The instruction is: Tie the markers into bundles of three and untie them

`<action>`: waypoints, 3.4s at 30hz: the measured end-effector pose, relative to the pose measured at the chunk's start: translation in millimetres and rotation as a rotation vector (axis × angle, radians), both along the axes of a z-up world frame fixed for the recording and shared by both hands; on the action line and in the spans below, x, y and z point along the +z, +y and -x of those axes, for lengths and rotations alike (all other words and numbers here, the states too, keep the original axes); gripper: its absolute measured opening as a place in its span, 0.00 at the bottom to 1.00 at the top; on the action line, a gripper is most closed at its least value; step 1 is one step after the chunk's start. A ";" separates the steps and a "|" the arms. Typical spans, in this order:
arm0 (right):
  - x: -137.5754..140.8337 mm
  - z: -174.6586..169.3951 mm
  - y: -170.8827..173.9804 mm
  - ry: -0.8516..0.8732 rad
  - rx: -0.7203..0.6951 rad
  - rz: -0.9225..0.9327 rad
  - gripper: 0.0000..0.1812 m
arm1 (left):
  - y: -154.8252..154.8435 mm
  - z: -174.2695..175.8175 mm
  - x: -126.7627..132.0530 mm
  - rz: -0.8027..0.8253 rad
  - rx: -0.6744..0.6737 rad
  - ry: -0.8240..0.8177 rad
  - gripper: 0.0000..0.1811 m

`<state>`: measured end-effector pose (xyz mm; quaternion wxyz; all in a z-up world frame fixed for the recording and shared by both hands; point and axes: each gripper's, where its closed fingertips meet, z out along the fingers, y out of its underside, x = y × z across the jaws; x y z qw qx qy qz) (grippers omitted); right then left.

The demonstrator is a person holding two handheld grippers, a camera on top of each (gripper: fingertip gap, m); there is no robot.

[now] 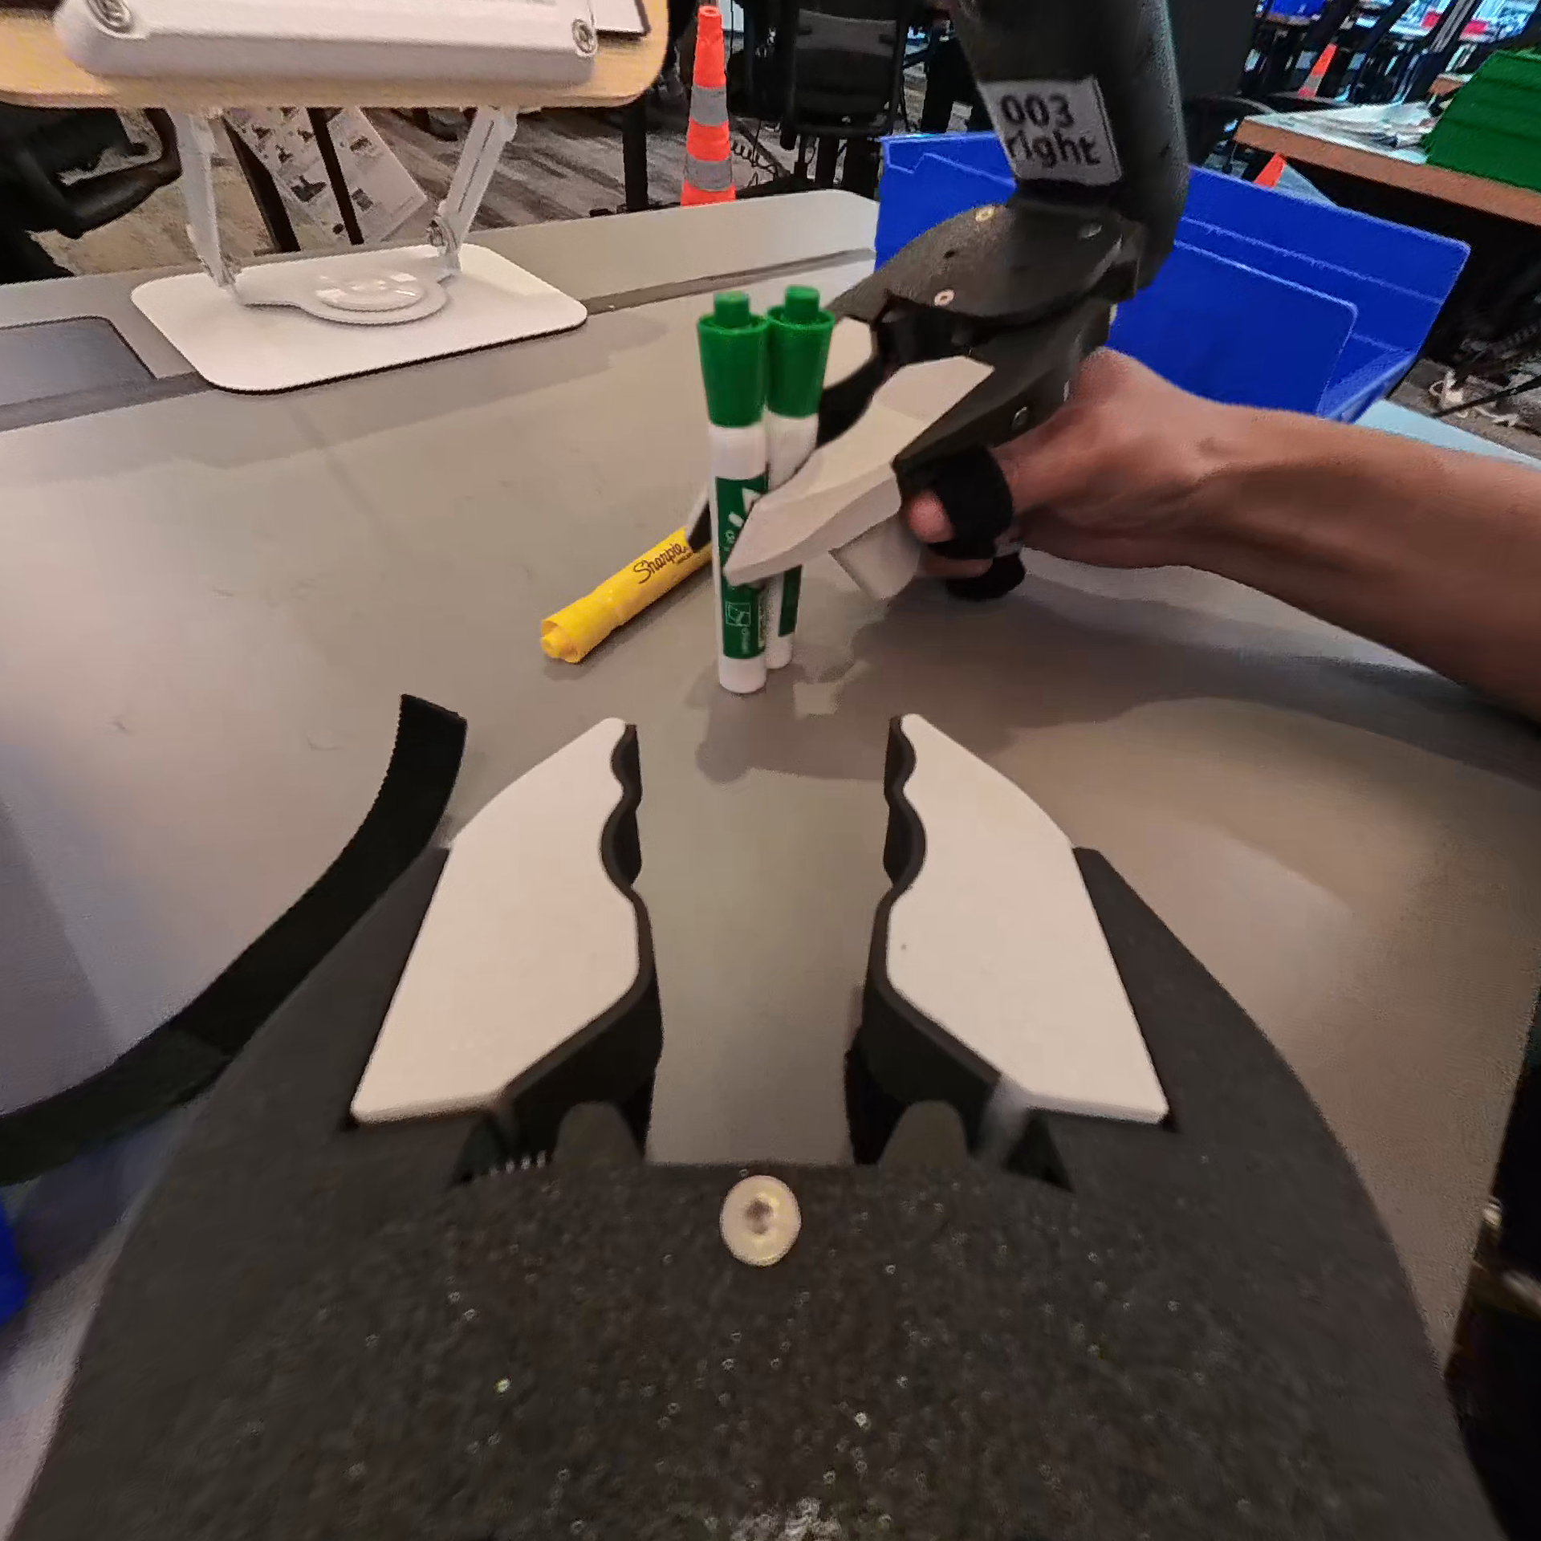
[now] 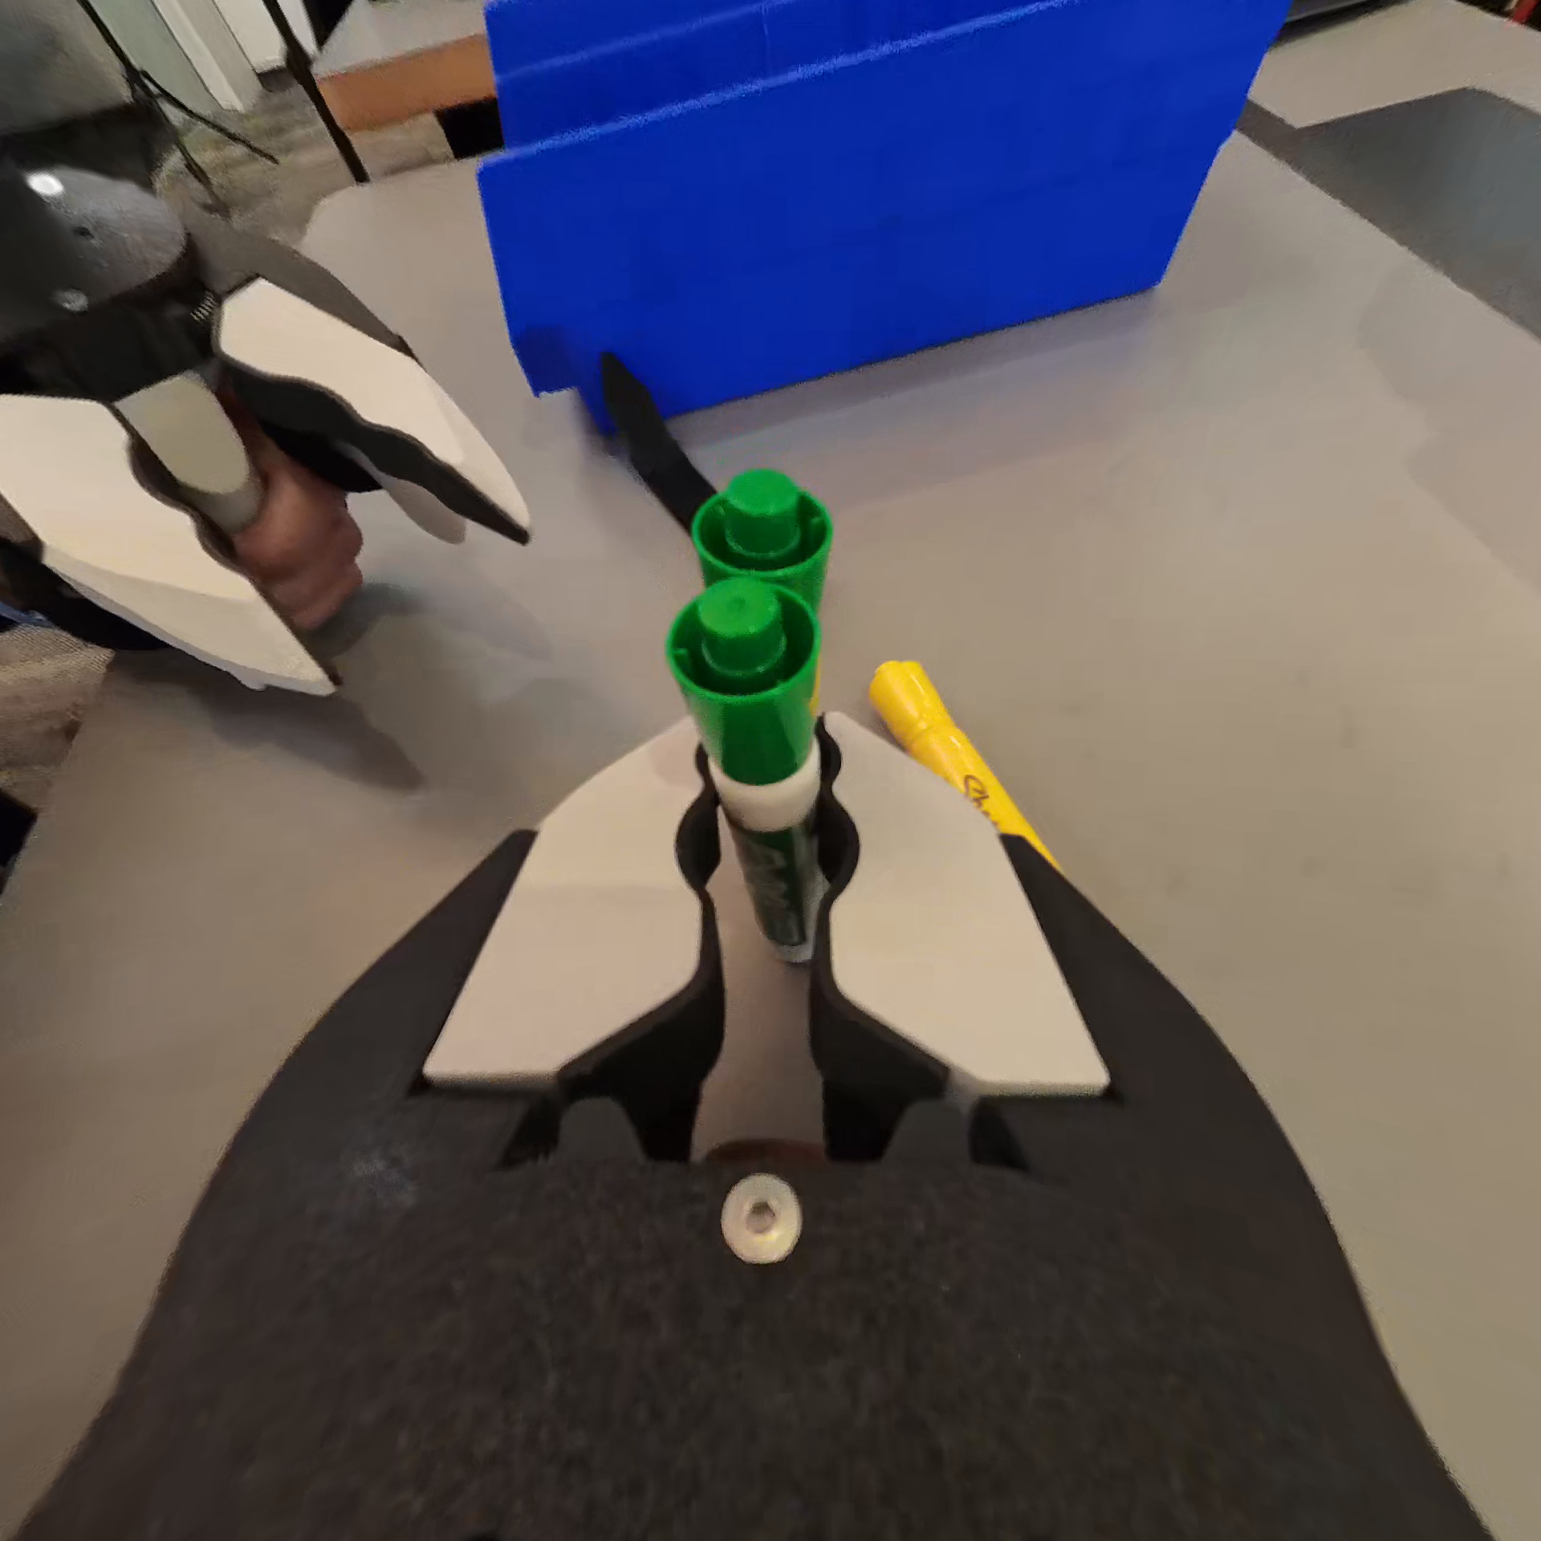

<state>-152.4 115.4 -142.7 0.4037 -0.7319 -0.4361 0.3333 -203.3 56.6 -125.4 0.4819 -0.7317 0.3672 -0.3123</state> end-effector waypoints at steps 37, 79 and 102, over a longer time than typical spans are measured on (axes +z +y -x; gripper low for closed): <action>-5.6 -12.8 -24.3 -0.247 0.083 -0.124 0.11 | 29.8 -92.0 22.2 -0.091 -0.461 0.336 0.12; -20.7 -80.2 -81.3 -0.839 0.255 0.157 0.10 | -12.9 -92.7 -5.2 -0.087 -0.639 0.291 0.17; -19.9 -88.6 -90.8 -0.850 0.218 0.196 0.10 | -20.0 -87.0 -9.5 -0.066 -0.626 0.294 0.21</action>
